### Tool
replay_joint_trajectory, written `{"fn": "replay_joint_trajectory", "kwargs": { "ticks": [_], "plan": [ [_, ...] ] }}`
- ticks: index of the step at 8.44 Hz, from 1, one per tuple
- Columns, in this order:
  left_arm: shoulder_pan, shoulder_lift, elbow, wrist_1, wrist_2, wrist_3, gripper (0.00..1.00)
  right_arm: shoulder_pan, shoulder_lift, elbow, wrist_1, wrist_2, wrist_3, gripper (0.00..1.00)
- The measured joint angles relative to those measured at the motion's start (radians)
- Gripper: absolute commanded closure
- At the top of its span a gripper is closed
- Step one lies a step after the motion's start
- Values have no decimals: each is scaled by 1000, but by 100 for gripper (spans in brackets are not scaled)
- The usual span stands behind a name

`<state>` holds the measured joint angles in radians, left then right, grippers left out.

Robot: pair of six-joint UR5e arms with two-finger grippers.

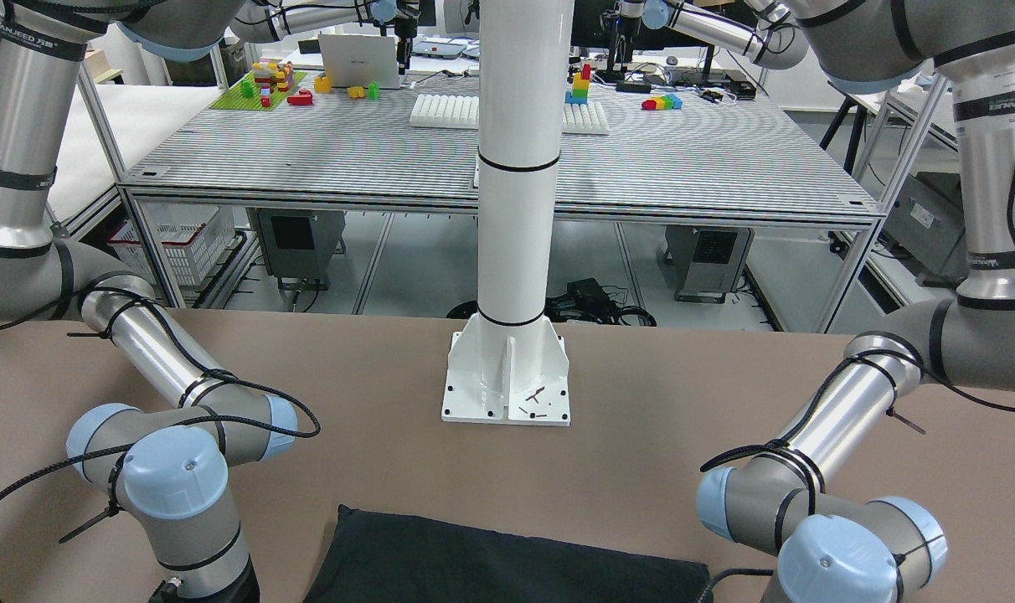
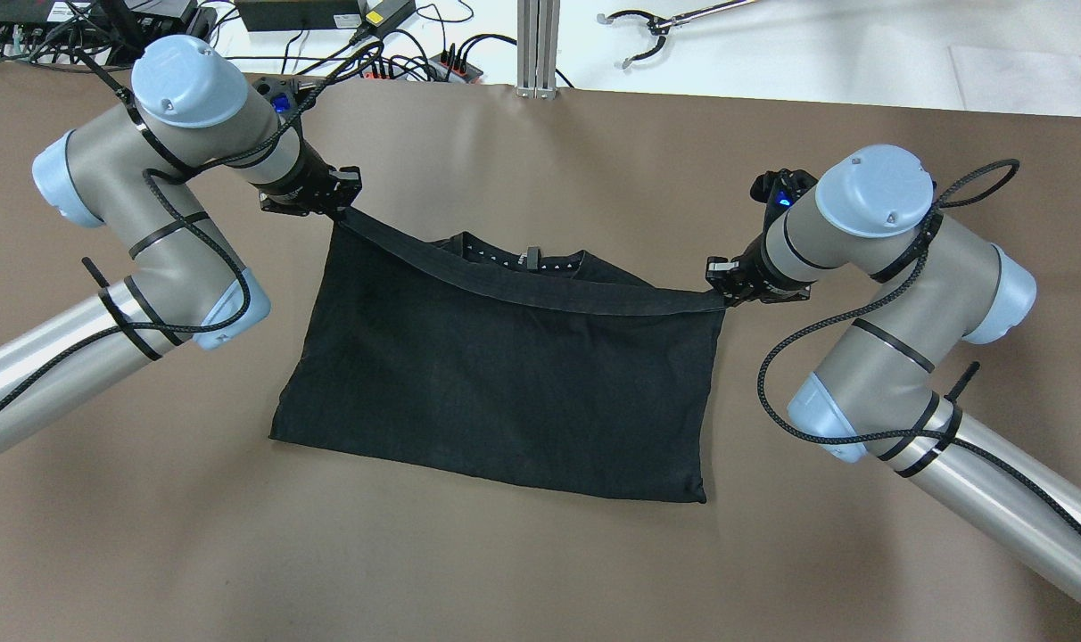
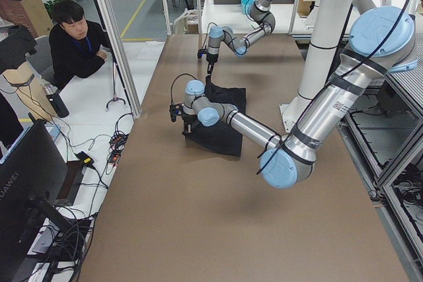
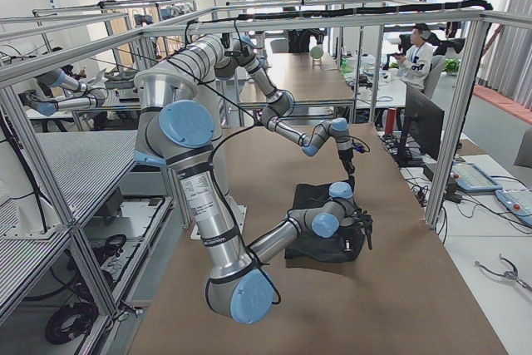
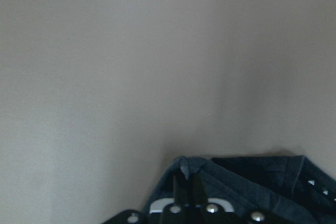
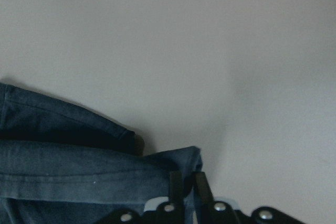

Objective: Fold clothes
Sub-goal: 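Lower the hem onto the collar edge with both grippers and release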

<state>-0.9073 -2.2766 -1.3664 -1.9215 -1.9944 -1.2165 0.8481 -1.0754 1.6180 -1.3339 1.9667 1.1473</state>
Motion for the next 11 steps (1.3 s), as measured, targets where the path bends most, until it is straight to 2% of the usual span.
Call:
{"fn": "replay_joint_trajectory", "kwargs": {
  "ticks": [3,5,6,9,11],
  "plan": [
    [-25,4,-2,-35,-5,63,5,-2,13,5,1,-19,-8,6],
    [-62,44,-35,-55,-96,130,5,-1,11,20,2,-16,-53,6],
    [-65,104,-77,-80,-122,156,5,-1,3,33,2,-16,-64,6],
    [33,408,-240,-315,-135,168,5,-37,-30,96,6,-20,-65,6],
    [100,534,-290,-414,-132,150,7,-59,-34,110,7,-23,-59,6]
  ]
}}
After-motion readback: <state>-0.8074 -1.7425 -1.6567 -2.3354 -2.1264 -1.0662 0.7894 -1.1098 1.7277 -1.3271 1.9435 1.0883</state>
